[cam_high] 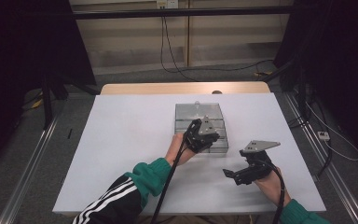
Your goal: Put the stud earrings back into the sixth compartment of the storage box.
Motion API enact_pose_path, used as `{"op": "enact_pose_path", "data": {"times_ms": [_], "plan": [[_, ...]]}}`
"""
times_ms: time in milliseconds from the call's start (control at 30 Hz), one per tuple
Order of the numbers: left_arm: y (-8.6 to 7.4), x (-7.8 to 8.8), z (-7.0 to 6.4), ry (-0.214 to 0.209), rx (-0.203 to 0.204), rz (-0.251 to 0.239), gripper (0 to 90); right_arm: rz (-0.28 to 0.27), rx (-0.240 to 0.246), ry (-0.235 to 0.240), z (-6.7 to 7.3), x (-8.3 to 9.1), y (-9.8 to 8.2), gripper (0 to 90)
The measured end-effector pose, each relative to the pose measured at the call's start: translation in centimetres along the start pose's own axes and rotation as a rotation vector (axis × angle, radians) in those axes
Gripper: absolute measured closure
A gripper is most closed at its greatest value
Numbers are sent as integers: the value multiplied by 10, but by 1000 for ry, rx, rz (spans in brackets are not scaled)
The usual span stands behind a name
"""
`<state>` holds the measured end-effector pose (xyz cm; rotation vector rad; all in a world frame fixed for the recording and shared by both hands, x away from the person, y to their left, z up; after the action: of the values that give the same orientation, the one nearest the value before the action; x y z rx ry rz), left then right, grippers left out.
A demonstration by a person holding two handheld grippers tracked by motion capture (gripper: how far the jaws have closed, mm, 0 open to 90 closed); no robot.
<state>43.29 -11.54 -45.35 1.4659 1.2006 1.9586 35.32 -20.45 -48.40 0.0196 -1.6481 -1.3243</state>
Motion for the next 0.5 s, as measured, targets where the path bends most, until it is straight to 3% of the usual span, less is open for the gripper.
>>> {"op": "enact_pose_path", "data": {"times_ms": [367,500], "plan": [[0,-10,-1,-5,-5,7,882,0,1,0,0,0,0,0],[-1,-15,-4,-15,11,5,880,0,1,0,0,0,0,0]]}}
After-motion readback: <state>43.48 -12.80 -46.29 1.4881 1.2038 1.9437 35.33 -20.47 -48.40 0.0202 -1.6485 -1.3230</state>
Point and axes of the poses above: each handheld gripper's, and its own axes: x roughly backward along the jaws, y roughly out of its top, z roughly to its left, the point moved 9 cm from there along -x, roughly forward along the jaws, and after that the axes turned 3 degrees about x, right-handed, at the moved point
